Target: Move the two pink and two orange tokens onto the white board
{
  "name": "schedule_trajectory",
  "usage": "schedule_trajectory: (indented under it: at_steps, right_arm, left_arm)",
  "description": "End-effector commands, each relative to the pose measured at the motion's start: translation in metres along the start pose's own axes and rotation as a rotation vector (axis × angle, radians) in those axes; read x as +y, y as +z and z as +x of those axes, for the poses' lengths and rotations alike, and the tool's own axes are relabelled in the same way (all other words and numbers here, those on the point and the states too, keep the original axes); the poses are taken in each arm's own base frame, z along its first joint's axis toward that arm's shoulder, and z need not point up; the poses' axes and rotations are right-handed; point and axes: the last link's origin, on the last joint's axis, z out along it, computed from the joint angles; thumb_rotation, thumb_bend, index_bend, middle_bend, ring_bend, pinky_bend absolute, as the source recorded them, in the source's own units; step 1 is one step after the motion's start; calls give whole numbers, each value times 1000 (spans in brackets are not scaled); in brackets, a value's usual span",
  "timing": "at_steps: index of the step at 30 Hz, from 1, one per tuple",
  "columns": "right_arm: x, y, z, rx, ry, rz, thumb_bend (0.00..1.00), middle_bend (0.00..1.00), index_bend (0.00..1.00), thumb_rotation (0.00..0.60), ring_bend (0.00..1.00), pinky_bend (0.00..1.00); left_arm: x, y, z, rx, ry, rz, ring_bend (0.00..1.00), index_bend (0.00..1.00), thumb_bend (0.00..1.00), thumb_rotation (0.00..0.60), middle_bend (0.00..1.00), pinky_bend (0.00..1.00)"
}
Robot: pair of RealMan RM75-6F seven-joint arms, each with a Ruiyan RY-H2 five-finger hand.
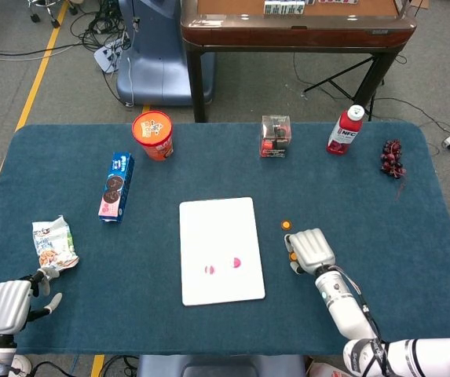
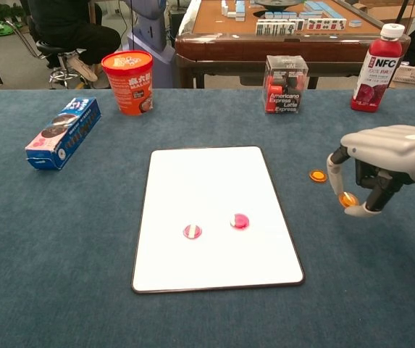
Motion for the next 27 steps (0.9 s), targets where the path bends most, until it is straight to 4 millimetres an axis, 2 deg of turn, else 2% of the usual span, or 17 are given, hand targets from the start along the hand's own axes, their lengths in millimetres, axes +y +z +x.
schedule_trajectory:
  at_steps: [1, 7, 18, 27]
  right_arm:
    - [-9, 6, 14, 21, -8, 14, 266, 1000, 518, 600, 1000, 1000]
    - [-29, 21, 34, 41, -17, 40, 266, 1000, 519, 600, 1000, 1000]
    - [-84, 71, 72, 40, -31, 56, 266, 1000, 518, 600, 1000, 1000]
    - [-127, 99, 84, 11, -44, 63, 266, 1000, 518, 600, 1000, 1000]
  left_arm:
    - [0, 0, 0, -1, -1, 1, 638, 515, 281, 600, 647, 784]
    - [-2, -2, -2, -3, -4, 6, 638, 515, 281, 600, 647, 784]
    - [-7, -3, -2, 0, -9, 12, 638, 515, 281, 600, 646, 784]
    - [-9, -5, -2, 0, -12, 14, 638, 515, 281, 600, 647, 784]
